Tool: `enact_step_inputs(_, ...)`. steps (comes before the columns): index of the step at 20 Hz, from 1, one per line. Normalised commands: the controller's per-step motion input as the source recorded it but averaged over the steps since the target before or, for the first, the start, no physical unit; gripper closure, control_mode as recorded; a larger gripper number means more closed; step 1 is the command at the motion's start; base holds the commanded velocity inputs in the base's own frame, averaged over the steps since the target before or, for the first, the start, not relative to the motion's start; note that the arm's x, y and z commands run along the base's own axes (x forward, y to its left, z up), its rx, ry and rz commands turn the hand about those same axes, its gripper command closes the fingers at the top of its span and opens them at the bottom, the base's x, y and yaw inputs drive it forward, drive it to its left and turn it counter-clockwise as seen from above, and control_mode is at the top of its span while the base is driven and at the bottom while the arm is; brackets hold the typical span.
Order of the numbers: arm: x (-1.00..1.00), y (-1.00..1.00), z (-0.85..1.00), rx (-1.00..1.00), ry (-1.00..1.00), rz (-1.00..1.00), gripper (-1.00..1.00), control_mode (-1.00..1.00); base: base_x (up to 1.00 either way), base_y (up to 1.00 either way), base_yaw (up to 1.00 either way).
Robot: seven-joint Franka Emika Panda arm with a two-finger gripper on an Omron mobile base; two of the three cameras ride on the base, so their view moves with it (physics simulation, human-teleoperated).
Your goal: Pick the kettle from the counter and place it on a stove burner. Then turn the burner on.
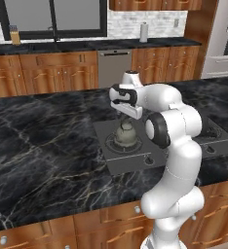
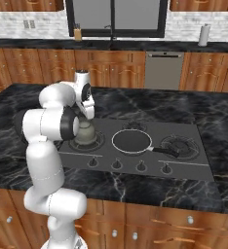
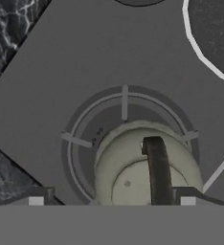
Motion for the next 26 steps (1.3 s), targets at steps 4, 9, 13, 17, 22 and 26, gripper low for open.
enact_step_inputs(4, -0.01, 0.0, 0.3, 0.0, -0.07, 0.0, -1.0, -1.0, 0.0, 0.0, 0.0)
enact_step_inputs(9, -0.47, -0.1, 0.22, 0.0, -0.05, 0.0, -1.0, -1.0, 0.0, 0.0, 0.0)
enact_step_inputs(13, -0.99, -0.42, 0.0, 0.0, -0.02, 0.01, -1.0, -1.0, 0.0, 0.0, 0.0)
enact_step_inputs(17, -1.0, -0.6, 0.0, 0.0, 0.0, 0.02, -1.0, -1.0, 0.0, 0.0, 0.0)
enact_step_inputs(22, -1.0, -0.47, -0.01, 0.0, 0.0, 0.16, -1.0, -1.0, 0.0, 0.0, 0.0)
enact_step_inputs(26, -0.89, -0.23, -0.21, 0.0, 0.0, 0.34, -1.0, -1.0, 0.0, 0.0, 0.0)
